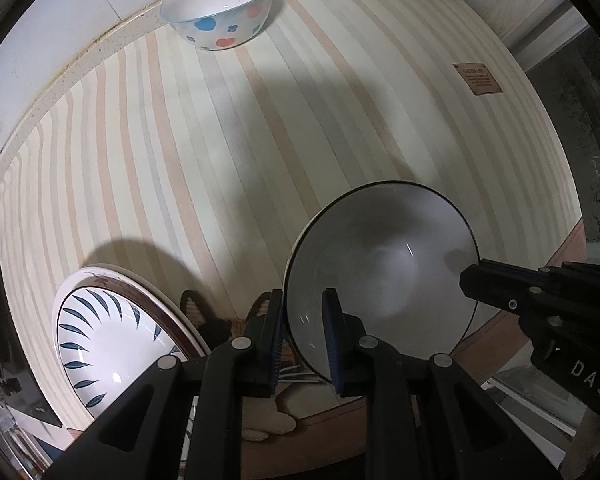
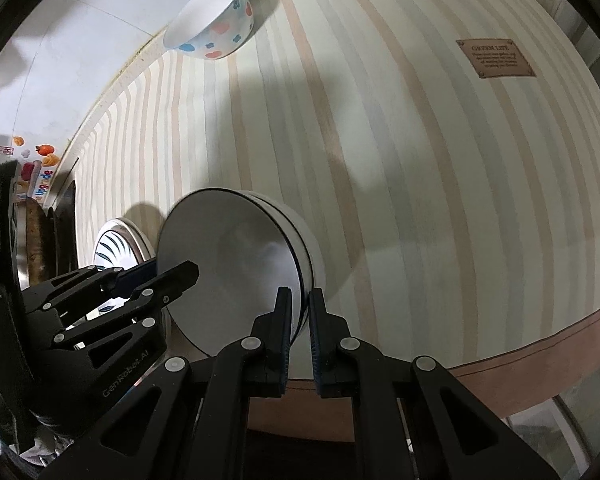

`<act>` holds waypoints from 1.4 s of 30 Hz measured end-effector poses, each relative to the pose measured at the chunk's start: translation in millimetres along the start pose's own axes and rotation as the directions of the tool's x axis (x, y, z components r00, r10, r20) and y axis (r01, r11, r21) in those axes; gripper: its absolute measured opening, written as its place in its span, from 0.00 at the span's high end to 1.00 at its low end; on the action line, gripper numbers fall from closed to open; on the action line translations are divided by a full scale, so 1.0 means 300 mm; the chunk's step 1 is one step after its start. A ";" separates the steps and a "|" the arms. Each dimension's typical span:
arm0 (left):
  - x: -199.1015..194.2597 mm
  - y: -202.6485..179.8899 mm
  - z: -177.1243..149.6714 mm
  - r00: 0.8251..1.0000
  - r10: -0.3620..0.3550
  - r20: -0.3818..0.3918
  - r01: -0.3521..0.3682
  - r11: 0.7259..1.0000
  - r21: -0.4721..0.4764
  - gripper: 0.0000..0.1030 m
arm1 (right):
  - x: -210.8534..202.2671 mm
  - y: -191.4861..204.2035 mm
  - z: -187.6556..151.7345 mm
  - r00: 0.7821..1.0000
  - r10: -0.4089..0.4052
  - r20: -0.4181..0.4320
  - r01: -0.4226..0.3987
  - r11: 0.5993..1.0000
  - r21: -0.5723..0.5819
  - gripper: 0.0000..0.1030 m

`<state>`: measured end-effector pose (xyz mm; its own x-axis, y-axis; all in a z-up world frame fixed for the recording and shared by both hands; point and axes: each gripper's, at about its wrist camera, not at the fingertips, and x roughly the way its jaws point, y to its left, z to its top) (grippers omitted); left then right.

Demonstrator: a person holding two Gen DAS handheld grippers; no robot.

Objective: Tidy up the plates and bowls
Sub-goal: 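Carry the black-rimmed bowl onto the other bowls and open both grippers, then grasp the rim of the blue-rimmed white bowl with both grippers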

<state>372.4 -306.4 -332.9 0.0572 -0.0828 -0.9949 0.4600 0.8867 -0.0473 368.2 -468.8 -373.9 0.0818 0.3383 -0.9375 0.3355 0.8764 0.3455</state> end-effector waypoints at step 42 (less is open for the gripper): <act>0.109 0.512 0.687 0.987 -0.083 0.140 0.130 0.919 -0.372 0.73 | 0.175 0.153 0.935 0.989 0.067 0.133 -0.064 0.998 -0.022 0.61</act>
<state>627.4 -266.6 -354.5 0.1425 -0.2192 -0.9652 0.1002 0.9734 -0.2063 651.0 -507.0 -418.9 0.2282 0.3472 -0.9096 0.3086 0.8603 0.4058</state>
